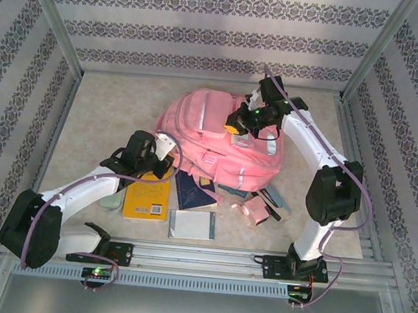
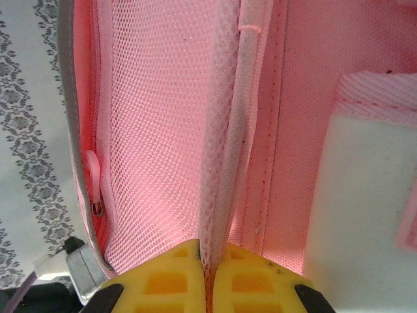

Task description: Pack the student bag

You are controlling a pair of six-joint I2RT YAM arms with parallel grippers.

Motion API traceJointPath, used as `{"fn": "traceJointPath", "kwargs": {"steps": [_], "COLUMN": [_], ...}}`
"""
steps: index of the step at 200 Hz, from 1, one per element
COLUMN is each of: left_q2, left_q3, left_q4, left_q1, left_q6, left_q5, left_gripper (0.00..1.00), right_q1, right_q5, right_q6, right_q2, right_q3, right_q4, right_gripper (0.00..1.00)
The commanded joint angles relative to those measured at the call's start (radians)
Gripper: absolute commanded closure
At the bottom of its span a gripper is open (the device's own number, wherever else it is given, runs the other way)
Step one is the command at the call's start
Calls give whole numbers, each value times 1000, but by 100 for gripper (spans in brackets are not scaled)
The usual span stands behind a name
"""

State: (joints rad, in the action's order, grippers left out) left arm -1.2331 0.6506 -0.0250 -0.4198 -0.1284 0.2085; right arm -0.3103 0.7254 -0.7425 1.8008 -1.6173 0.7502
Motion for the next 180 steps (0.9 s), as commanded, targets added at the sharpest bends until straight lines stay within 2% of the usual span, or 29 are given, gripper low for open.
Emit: {"fn": "traceJointPath", "kwargs": {"steps": [1,41,113,125,147,180], "left_q2": [0,-18,-22,-14,-12,-19], "left_q3": [57,98,131,132,134,160], "left_q4": [-87,-146,-192,-199,-220,-304], "left_q1": [-2,2,55,59,54,12], "left_q6": [73,112,171,165,143,168], "left_q5": [-113,-180,-199,-152,60,122], "left_gripper": [100,100,100,100,100,100], "right_q1": [-2,-19,-59,-59,-81,-121], "right_q5": [7,-38,-161,-188,-253,-336], "right_q6": [80,139,263,281,328,362], "right_q2": [-12,-12,-2,2,19,128], "right_q3": [-70,-96,-149,-157,-192,-339], "right_q4": [16,64,171,185,227,320], "right_gripper": [100,100,100,100,100,100]}}
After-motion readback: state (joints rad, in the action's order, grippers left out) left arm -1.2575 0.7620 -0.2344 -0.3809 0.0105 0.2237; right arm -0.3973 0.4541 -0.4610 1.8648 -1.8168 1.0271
